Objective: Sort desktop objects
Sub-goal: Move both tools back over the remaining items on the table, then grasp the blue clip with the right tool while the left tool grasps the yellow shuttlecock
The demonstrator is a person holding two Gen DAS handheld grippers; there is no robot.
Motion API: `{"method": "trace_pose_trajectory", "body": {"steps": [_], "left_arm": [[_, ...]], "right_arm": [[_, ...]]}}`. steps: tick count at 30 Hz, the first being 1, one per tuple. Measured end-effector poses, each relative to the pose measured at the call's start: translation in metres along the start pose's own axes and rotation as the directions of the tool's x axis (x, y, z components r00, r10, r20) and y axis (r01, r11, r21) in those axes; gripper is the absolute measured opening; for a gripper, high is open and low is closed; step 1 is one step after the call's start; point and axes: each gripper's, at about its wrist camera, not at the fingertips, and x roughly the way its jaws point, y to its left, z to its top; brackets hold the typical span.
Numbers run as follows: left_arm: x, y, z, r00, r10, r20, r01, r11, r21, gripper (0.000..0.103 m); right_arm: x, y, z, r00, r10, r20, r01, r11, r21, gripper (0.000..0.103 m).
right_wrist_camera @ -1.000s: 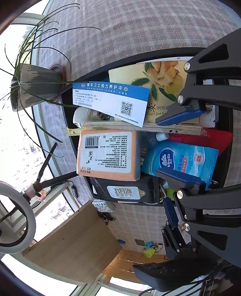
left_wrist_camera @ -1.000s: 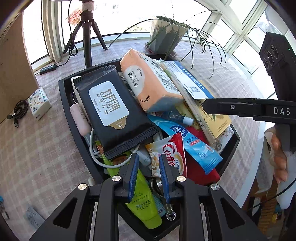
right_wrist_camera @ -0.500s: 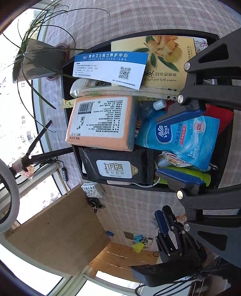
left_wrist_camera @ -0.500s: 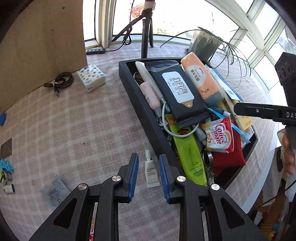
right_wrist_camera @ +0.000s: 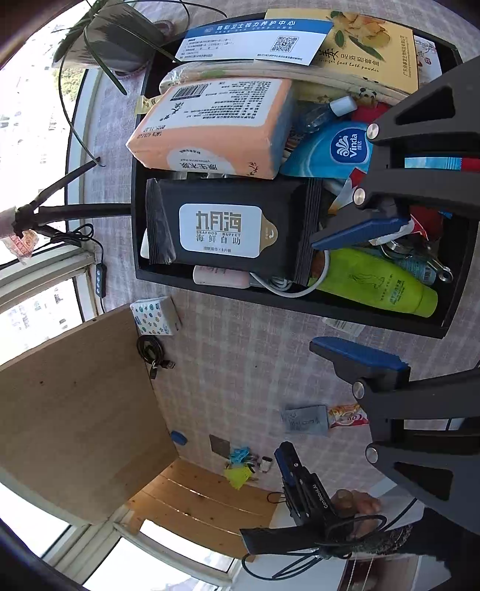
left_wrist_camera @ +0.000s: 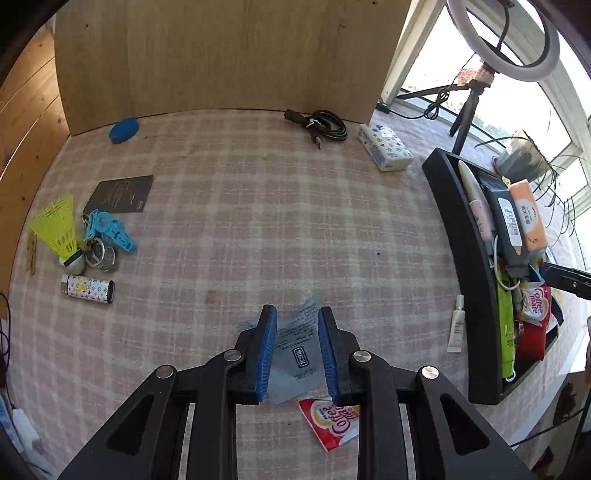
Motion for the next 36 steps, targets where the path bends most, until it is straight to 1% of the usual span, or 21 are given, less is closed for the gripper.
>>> {"method": "trace_pose_trajectory", "body": {"steps": [3,5,10,13,15,16,18,20,23,25,28,31,34,36], "left_arm": [[-0.002,0.038,0.000,1.000,0.028,0.004,-0.028,0.997,-0.078,0.025],[-0.005,0.064,0.000,0.999,0.049,0.016,-0.046,0.990,-0.137,0.025],[-0.014,0.127,0.001,0.994,0.100,0.040,-0.087,0.962,-0.259,0.025],[-0.017,0.158,0.005,0.990,0.130,0.060,-0.105,0.944,-0.314,0.031],[-0.018,0.176,0.010,0.990,0.124,0.072,-0.092,0.932,-0.349,0.036],[-0.017,0.184,0.013,0.990,0.120,0.078,-0.084,0.927,-0.364,0.037],[-0.015,0.195,0.020,0.990,0.111,0.087,-0.071,0.924,-0.376,0.039],[-0.013,0.205,0.025,0.988,0.120,0.092,-0.076,0.920,-0.383,0.043],[-0.009,0.218,0.032,0.988,0.113,0.104,-0.063,0.915,-0.398,0.046],[-0.006,0.226,0.036,0.988,0.106,0.110,-0.052,0.911,-0.408,0.048],[-0.001,0.233,0.039,0.989,0.084,0.122,-0.027,0.911,-0.411,0.053],[0.004,0.238,0.042,0.989,0.073,0.127,-0.016,0.915,-0.403,0.054],[0.010,0.244,0.043,0.990,0.053,0.127,0.004,0.911,-0.412,0.054],[0.013,0.249,0.043,0.990,0.057,0.129,0.003,0.907,-0.422,0.054]], "right_arm": [[0.012,0.024,0.009,1.000,0.010,-0.018,-0.011,0.999,-0.048,0.045],[0.020,0.043,0.016,0.999,0.016,-0.030,-0.019,0.996,-0.089,0.045],[0.047,0.103,0.033,0.998,0.022,-0.053,-0.033,0.975,-0.218,0.045],[0.068,0.146,0.046,0.997,0.046,-0.068,-0.064,0.955,-0.291,0.045],[0.083,0.175,0.055,0.994,0.068,-0.084,-0.092,0.941,-0.327,0.045],[0.092,0.190,0.060,0.992,0.081,-0.095,-0.109,0.933,-0.344,0.045],[0.108,0.218,0.068,0.988,0.105,-0.116,-0.141,0.918,-0.371,0.045],[0.125,0.245,0.075,0.983,0.121,-0.138,-0.167,0.901,-0.399,0.045],[0.154,0.279,0.082,0.976,0.132,-0.174,-0.196,0.881,-0.430,0.045],[0.175,0.294,0.086,0.972,0.127,-0.199,-0.204,0.875,-0.438,0.045],[0.208,0.306,0.090,0.963,0.112,-0.246,-0.211,0.880,-0.426,0.045],[0.234,0.313,0.092,0.950,0.111,-0.292,-0.227,0.886,-0.404,0.045],[0.252,0.316,0.093,0.939,0.119,-0.322,-0.245,0.891,-0.384,0.045],[0.261,0.320,0.093,0.936,0.116,-0.333,-0.247,0.891,-0.382,0.045]]}}
